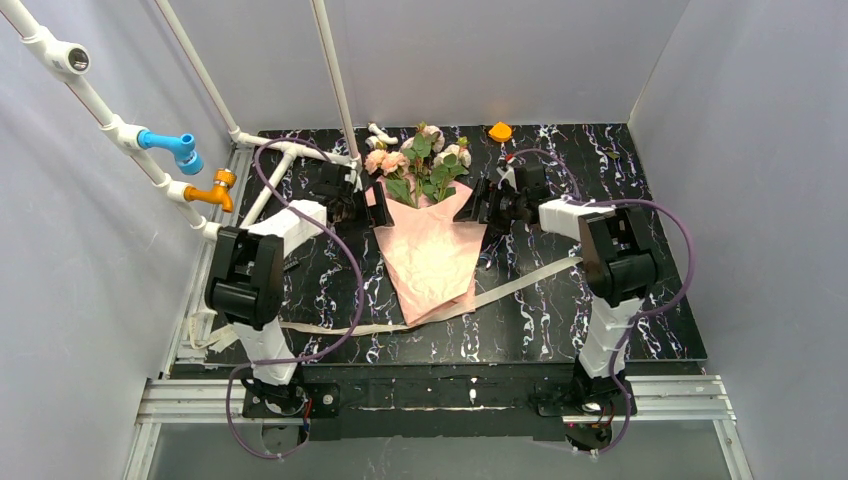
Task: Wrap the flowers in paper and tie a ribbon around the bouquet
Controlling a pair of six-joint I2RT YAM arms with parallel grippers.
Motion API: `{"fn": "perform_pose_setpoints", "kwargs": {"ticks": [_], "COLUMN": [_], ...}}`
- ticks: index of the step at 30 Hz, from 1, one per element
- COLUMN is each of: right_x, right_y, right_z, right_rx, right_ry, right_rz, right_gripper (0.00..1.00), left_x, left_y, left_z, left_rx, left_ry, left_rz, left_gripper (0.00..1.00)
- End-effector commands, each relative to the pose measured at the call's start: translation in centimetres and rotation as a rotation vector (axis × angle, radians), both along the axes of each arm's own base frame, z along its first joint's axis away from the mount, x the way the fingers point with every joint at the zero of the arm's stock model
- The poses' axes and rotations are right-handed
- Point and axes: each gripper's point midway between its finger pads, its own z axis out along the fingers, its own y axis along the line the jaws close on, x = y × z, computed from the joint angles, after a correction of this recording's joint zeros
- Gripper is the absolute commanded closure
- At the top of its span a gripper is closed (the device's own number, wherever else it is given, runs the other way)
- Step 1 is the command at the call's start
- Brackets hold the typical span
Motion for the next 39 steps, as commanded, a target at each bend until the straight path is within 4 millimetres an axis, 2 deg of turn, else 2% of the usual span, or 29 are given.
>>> {"fn": "perform_pose_setpoints", "kwargs": {"ticks": [1,6,12,16,20,27,31,34,35,36,39], "right_x": [1.2,0.8,0.9,1.8,2.9,3.6,3.9,4.2,4.4,4.5,4.7], "right_y": [1.1,1.4,2.1,2.9,3.8,5.6,6.3,6.5,6.5,6.6,6.9], "right_z": [-0.6,-1.3,-1.2,-1.9,-1.6,-2.0,-2.3,-2.4,-2.4,-2.4,-2.2], "right_rx": [0.071,0.1,0.16,0.215,0.274,0.268,0.26,0.247,0.243,0.238,0.227], "right_ry": [-0.014,0.007,0.006,0.011,-0.007,-0.014,-0.014,-0.019,-0.019,-0.02,-0.023], "right_rz": [0.037,0.047,0.045,0.038,0.034,0.045,0.046,0.042,0.043,0.043,0.054], "right_gripper": [0.04,0.07,0.09,0.19,0.26,0.31,0.4,0.56,0.62,0.67,0.79], "left_x": [1.6,3.0,4.2,4.8,5.8,6.4,6.5,6.7,6.8,6.9,7.3], "left_y": [-1.5,-2.7,-4.2,-5.3,-6.3,-8.6,-9.6,-9.9,-10.0,-10.1,-10.2], "left_z": [-0.4,-1.1,-2.0,-2.5,-2.3,-2.5,-2.9,-3.4,-3.5,-3.6,-4.1], "left_rx": [-0.056,-0.105,-0.178,-0.239,-0.287,-0.312,-0.312,-0.313,-0.314,-0.313,-0.303], "left_ry": [-0.009,0.016,0.032,0.054,0.046,0.056,0.063,0.075,0.076,0.081,0.087], "left_rz": [-0.034,-0.053,-0.063,-0.056,-0.051,-0.075,-0.08,-0.068,-0.064,-0.058,-0.03], "left_gripper": [0.02,0.02,0.02,0.02,0.02,0.02,0.02,0.13,0.18,0.29,0.45]}}
